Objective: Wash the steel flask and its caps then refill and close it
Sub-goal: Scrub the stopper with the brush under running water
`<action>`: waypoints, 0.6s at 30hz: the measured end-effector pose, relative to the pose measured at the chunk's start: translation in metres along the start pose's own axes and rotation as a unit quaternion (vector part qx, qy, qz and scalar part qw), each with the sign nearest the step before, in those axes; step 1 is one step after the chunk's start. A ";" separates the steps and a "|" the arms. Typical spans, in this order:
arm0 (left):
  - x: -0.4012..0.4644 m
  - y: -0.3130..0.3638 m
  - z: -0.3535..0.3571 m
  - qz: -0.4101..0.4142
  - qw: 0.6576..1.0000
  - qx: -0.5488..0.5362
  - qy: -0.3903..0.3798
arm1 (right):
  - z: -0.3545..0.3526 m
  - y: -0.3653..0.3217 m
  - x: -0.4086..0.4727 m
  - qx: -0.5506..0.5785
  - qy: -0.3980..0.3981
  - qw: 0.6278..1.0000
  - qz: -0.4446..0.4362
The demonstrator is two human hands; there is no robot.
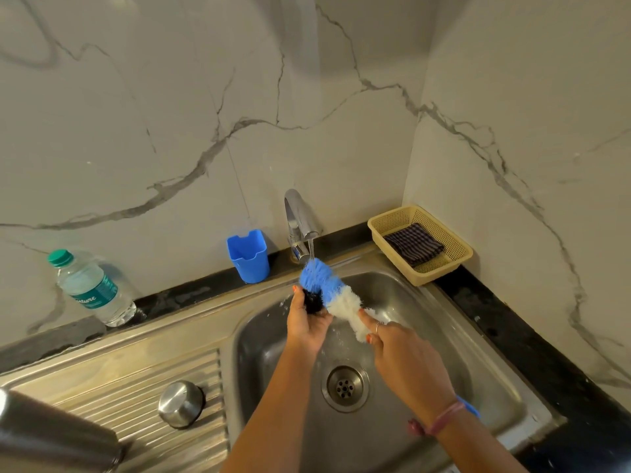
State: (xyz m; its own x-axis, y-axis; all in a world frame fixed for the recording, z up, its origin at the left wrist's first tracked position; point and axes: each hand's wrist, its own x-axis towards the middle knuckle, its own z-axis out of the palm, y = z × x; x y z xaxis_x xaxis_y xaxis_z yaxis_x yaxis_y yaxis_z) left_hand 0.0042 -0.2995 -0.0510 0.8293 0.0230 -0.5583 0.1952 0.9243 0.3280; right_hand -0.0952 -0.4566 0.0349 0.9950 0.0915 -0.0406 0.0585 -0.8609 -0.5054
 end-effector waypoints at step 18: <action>0.007 0.009 0.001 -0.007 0.998 0.014 0.055 | 0.005 0.018 0.005 0.031 0.048 0.997 0.051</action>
State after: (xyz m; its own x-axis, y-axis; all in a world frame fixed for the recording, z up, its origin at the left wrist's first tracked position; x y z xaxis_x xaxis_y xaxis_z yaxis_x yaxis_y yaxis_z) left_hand 0.0124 -0.2914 -0.0518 0.7639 0.0538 -0.6430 0.2216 0.9141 0.3397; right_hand -0.0900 -0.4694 0.0216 0.9989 -0.0456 -0.0129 -0.0451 -0.8308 -0.5547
